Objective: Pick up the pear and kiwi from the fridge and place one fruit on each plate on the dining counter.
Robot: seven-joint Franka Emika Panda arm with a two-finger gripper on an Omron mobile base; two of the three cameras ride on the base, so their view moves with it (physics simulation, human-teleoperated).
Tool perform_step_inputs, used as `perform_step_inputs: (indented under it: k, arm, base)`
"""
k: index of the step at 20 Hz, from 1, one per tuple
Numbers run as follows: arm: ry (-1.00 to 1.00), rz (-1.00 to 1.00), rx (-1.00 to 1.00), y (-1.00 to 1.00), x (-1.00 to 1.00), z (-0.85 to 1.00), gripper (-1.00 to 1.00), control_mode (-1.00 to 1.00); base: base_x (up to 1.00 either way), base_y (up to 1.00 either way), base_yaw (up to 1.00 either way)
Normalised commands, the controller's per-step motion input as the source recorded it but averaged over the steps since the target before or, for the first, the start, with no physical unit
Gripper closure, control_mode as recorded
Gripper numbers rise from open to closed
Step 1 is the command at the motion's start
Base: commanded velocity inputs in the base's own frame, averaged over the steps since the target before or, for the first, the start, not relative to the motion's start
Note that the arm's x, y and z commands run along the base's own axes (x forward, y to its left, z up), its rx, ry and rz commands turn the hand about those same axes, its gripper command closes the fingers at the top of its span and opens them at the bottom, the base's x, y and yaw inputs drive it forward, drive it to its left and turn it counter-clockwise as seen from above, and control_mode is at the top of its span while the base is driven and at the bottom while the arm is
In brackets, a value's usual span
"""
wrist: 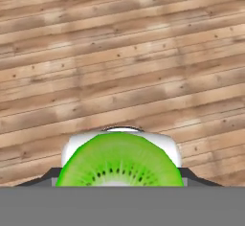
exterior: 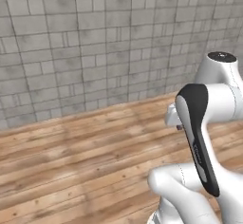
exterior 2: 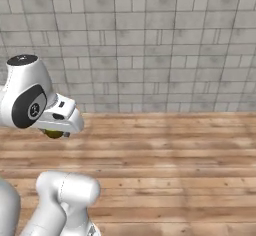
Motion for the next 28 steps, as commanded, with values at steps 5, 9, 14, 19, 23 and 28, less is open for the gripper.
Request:
perform_step_inputs:
  k: [5, 9, 14, 19, 23, 28]
  arm:
    - [0.0, 0.0, 0.0, 0.0, 0.0, 0.0, 1.0, 1.0]
    - [0.0, 0.0, 0.0, 0.0, 0.0, 0.0, 1.0, 1.0]
    - [0.0, 0.0, 0.0, 0.0, 0.0, 0.0, 1.0, 1.0]
    - [0.0, 0.0, 0.0, 0.0, 0.0, 0.0, 1.0, 1.0]
    - [0.0, 0.0, 0.0, 0.0, 0.0, 0.0, 1.0, 1.0]
    - [0.0, 0.0, 0.0, 0.0, 0.0, 0.0, 1.0, 1.0]
  base:
    - [1.0, 0.17, -0.41]
    - [1.0, 0.38, -0.45]
    - [1.0, 0.45, -0.57]
    - [1.0, 0.52, -0.56]
    - [1.0, 0.66, -0.56]
    - [1.0, 0.57, -0.55]
